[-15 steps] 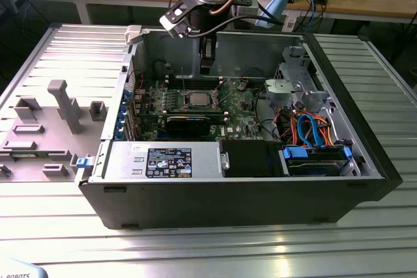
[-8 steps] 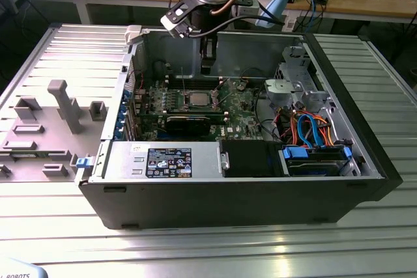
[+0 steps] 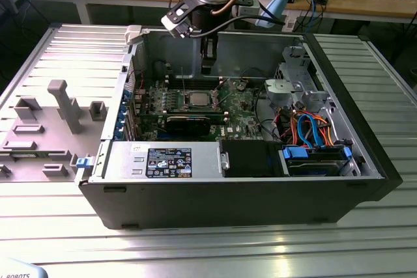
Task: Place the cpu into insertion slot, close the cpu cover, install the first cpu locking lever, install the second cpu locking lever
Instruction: 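Close the cpu cover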
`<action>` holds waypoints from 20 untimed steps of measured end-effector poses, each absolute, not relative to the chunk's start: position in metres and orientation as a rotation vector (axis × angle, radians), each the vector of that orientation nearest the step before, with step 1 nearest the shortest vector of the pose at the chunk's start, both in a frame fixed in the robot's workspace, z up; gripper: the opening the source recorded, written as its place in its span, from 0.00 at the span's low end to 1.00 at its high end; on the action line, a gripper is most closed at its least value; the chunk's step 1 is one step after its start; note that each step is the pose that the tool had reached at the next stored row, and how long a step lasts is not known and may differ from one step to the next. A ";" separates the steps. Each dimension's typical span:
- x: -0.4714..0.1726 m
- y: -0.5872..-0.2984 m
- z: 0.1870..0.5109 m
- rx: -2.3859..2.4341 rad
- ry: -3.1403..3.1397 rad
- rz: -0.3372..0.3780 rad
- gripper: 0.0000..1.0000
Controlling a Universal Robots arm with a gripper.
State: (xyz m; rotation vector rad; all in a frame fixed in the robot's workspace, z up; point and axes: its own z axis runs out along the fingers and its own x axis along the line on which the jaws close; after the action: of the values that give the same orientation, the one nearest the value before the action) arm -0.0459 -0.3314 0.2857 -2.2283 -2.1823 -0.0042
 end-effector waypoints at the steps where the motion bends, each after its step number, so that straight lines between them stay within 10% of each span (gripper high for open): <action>1: -0.044 -0.331 0.286 -2.228 -2.182 -0.004 0.11; 20: -0.031 -0.331 0.286 -2.228 -2.182 -0.004 0.11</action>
State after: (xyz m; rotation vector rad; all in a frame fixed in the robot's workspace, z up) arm -0.0314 -0.3313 0.2857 -2.2285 -2.1823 -0.0042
